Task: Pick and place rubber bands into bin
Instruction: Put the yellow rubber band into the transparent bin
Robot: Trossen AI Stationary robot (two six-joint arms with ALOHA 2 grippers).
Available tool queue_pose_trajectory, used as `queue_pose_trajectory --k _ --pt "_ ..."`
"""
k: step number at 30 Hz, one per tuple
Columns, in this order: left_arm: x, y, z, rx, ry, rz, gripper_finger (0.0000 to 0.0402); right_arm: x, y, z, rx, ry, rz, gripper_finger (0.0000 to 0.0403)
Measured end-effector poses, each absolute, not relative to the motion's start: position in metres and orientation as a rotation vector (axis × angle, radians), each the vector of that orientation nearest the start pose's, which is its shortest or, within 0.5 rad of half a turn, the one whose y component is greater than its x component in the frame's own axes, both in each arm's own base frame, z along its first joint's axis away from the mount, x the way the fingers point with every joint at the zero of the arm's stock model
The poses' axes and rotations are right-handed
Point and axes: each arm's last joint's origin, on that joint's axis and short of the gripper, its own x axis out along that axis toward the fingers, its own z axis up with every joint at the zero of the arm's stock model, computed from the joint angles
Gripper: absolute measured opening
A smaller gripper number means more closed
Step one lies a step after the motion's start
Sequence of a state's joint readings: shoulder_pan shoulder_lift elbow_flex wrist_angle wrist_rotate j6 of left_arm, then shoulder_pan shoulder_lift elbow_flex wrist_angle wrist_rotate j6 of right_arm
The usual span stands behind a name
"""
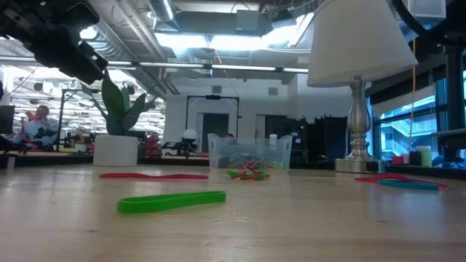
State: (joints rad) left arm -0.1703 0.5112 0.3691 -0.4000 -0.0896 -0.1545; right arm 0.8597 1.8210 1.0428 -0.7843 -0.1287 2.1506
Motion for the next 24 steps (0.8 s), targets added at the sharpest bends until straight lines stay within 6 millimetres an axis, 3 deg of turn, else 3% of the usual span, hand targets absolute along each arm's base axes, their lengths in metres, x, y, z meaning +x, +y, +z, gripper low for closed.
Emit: queue_pose_trajectory --k 3,13,24 --pt "0.117 -0.017 0.208 -0.093 0.542 -0.029 0.0002 0.194 0.229 0.142 0.952 1.435 -1.085 0.0015" --pt "0.113 -0.017 0.209 -0.095 0.539 -0.027 0.0002 0.206 0.240 0.198 0.884 1.348 -1.105 0.0006" --pt "0.112 -0.016 0.208 -0.096 0.554 -0.026 0.0002 0.215 0.241 0.281 0.790 1.151 -1.060 0.0003"
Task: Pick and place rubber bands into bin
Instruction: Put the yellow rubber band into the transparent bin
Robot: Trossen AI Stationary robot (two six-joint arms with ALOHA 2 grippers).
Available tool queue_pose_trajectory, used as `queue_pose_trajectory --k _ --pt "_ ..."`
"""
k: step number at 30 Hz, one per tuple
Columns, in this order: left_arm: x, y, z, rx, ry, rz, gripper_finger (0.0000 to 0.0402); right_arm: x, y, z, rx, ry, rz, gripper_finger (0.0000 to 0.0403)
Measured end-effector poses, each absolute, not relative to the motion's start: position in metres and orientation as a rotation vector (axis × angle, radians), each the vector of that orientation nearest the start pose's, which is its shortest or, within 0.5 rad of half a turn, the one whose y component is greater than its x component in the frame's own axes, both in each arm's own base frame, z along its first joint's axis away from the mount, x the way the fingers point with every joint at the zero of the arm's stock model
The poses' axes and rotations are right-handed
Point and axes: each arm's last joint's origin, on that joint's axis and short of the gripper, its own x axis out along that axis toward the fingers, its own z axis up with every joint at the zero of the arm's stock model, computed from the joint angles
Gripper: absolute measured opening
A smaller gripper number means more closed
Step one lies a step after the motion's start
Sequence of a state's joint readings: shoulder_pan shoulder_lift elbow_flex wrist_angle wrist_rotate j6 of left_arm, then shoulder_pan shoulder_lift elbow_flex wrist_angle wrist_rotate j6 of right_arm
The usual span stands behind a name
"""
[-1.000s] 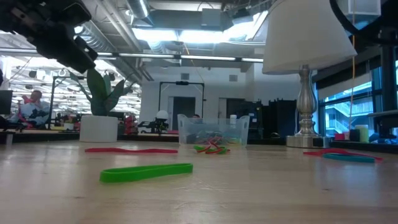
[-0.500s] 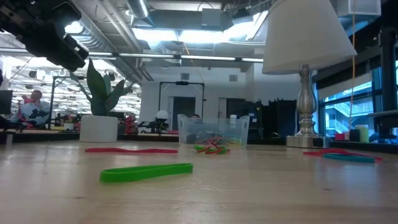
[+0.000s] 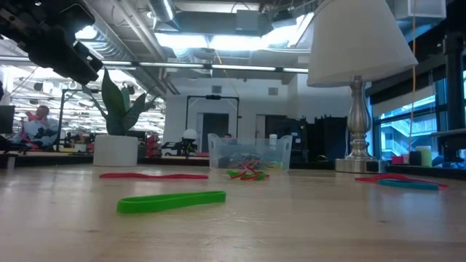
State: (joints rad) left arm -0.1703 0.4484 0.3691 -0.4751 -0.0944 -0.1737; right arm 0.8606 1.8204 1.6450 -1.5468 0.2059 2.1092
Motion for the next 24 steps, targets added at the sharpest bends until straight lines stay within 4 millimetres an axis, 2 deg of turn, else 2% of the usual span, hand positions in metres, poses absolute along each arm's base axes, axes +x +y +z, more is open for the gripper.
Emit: queue_pose_trajectory --k 5,10,16,20,24 --pt "0.112 -0.017 0.208 -0.095 0.554 -0.027 0.0003 0.223 0.236 0.307 0.784 1.016 -0.963 0.0002" --pt "0.112 -0.017 0.208 -0.095 0.547 -0.028 0.0003 0.248 0.211 0.316 0.716 0.926 -0.948 0.0002" --pt "0.112 -0.016 0.208 -0.092 0.546 -0.022 0.0003 0.286 0.158 0.319 0.569 0.968 -0.947 0.0001" --pt "0.113 -0.015 0.208 -0.083 0.540 0.014 0.0003 0.318 0.118 0.323 0.472 0.981 -0.823 0.0001" --pt "0.115 -0.014 0.212 -0.077 0.493 0.059 0.0003 0.349 0.069 0.330 0.394 0.909 -0.709 0.0001"
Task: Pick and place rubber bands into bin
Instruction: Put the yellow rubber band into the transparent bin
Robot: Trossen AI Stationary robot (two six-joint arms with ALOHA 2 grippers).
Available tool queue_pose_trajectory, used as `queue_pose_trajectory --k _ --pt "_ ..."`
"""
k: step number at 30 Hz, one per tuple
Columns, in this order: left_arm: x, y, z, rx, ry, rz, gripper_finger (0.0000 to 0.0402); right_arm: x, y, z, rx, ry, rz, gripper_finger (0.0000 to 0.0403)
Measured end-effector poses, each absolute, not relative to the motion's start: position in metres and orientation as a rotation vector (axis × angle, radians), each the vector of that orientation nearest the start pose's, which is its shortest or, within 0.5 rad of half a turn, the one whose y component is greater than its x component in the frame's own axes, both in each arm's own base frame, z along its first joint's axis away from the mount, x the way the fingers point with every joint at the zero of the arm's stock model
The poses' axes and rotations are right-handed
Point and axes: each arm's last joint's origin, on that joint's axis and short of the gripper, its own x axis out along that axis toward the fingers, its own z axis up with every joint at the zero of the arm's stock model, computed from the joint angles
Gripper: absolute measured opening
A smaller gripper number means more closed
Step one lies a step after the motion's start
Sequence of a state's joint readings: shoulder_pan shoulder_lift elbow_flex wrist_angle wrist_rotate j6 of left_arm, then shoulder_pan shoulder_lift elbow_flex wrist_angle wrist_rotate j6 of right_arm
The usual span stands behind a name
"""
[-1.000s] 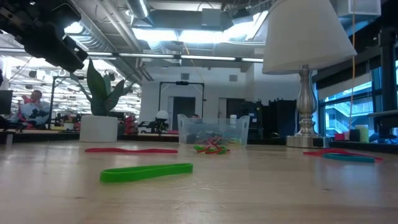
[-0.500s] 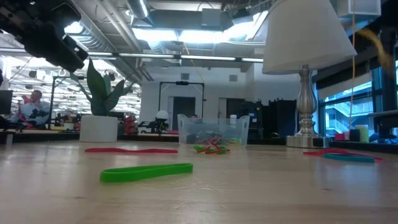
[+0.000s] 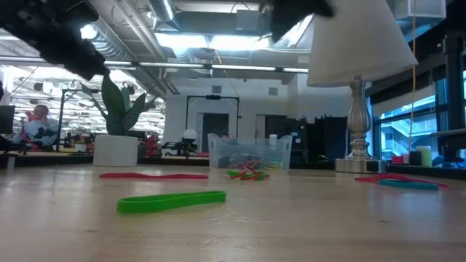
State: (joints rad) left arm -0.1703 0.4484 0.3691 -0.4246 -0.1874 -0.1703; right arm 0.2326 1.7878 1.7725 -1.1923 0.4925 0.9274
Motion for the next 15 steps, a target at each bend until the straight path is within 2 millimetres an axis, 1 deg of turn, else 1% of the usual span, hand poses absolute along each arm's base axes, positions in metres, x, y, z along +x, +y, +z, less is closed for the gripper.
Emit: queue_pose_trajectory --k 4,7,11,15 --pt "0.118 -0.013 0.219 -0.078 0.405 0.116 0.0003 0.372 0.012 0.337 0.365 0.850 -0.623 0.0000" --pt "0.120 -0.012 0.223 -0.081 0.353 0.156 0.0003 0.380 -0.029 0.342 0.357 0.792 -0.579 0.0000" --pt "0.120 -0.010 0.225 -0.073 0.335 0.213 0.0003 0.380 -0.077 0.347 0.316 0.745 -0.568 0.0000" --pt "0.119 -0.009 0.225 -0.064 0.328 0.268 0.0003 0.376 -0.113 0.345 0.276 0.736 -0.563 0.0000"
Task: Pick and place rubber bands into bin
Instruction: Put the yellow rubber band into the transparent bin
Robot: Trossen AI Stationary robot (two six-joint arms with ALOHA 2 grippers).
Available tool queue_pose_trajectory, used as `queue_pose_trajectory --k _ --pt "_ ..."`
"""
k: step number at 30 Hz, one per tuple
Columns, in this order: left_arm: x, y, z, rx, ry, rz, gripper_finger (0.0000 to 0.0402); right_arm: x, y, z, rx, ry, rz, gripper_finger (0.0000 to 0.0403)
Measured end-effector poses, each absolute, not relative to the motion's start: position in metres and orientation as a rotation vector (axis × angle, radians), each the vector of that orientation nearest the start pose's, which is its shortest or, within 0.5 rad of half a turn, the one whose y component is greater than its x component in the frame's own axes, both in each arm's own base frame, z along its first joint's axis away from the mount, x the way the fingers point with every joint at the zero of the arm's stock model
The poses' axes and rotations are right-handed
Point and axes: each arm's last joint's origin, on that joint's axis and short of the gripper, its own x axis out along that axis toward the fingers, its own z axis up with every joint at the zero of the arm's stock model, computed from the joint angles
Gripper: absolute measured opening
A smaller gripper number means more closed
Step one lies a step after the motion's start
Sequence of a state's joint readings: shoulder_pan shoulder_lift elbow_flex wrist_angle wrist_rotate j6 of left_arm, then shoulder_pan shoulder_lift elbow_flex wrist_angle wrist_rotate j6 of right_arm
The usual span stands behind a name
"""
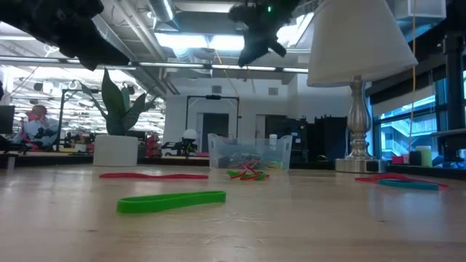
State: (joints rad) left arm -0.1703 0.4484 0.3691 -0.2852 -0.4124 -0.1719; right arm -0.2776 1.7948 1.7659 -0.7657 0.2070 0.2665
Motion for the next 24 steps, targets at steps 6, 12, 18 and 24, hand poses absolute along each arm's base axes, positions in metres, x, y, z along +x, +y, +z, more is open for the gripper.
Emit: queue_pose_trajectory --k 6,12,18,24 --pt "0.118 -0.006 0.225 -0.043 0.314 0.382 0.0003 0.378 -0.153 0.315 0.276 0.848 -0.546 0.0000" --pt "0.118 -0.004 0.225 -0.057 0.301 0.437 0.0003 0.394 -0.173 0.261 0.272 1.013 -0.528 0.0000" --pt "0.117 -0.003 0.226 -0.074 0.289 0.485 0.0003 0.404 -0.179 0.218 0.258 1.144 -0.501 0.0006" --pt "0.117 -0.002 0.226 -0.064 0.281 0.535 0.0003 0.410 -0.181 0.194 0.283 1.196 -0.474 0.0037"
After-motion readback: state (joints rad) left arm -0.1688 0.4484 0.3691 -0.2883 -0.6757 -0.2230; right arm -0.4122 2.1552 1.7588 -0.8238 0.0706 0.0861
